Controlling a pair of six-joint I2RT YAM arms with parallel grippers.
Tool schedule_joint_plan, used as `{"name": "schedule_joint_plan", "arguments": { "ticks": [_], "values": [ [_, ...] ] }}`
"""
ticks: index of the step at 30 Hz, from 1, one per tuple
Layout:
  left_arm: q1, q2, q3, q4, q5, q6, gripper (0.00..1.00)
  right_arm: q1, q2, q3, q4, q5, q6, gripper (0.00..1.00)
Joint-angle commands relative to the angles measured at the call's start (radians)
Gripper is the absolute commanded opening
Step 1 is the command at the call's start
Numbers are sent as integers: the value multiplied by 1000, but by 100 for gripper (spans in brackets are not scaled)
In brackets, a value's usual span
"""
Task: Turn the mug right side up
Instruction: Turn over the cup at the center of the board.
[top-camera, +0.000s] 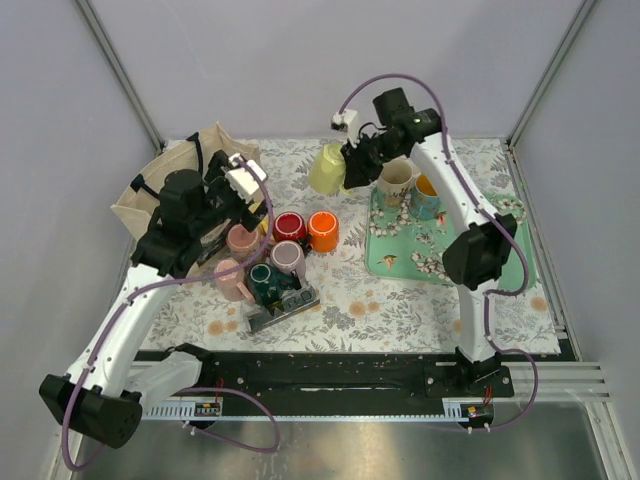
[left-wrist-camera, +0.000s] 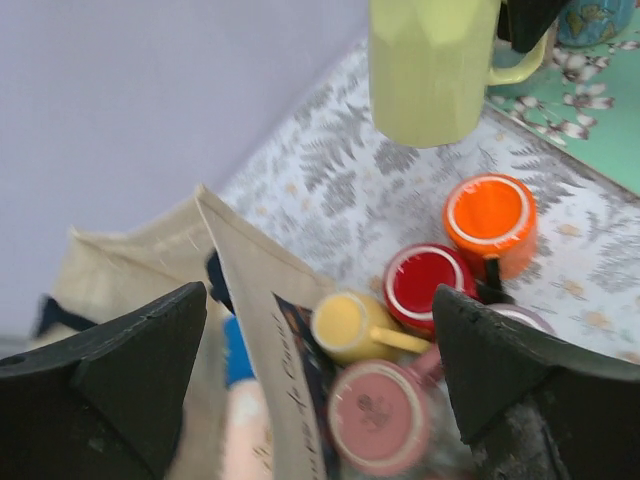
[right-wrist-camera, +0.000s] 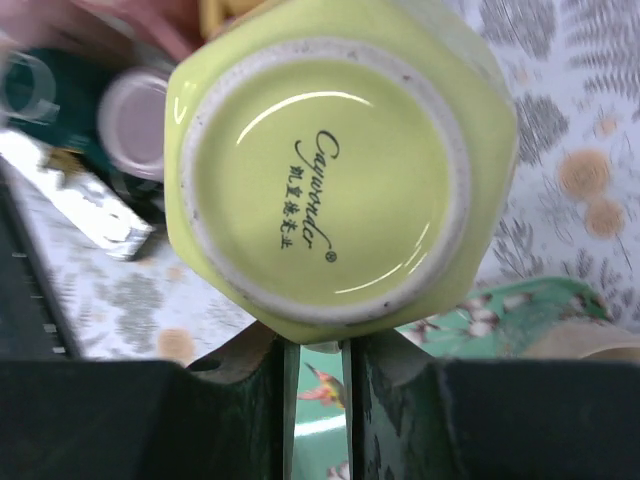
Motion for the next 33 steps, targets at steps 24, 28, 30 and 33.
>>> {"name": "schedule_joint_plan", "arguments": {
  "ticks": [24, 28, 30, 33],
  "values": [
    [-277, 129, -398, 1301, 140, 816, 22, -34, -201, -92, -22, -790, 411, 1],
    [-278, 89, -376, 1131, 125, 789, 0, -36, -201, -74, -12, -628, 362, 31],
    [-280, 53, -344, 969, 122, 752, 0, -37, -210, -57, -11, -467, 316, 43],
    [-280, 29, -194, 540, 123, 640, 0, -51, -212, -8, -5, -263, 277, 54]
  ]
}}
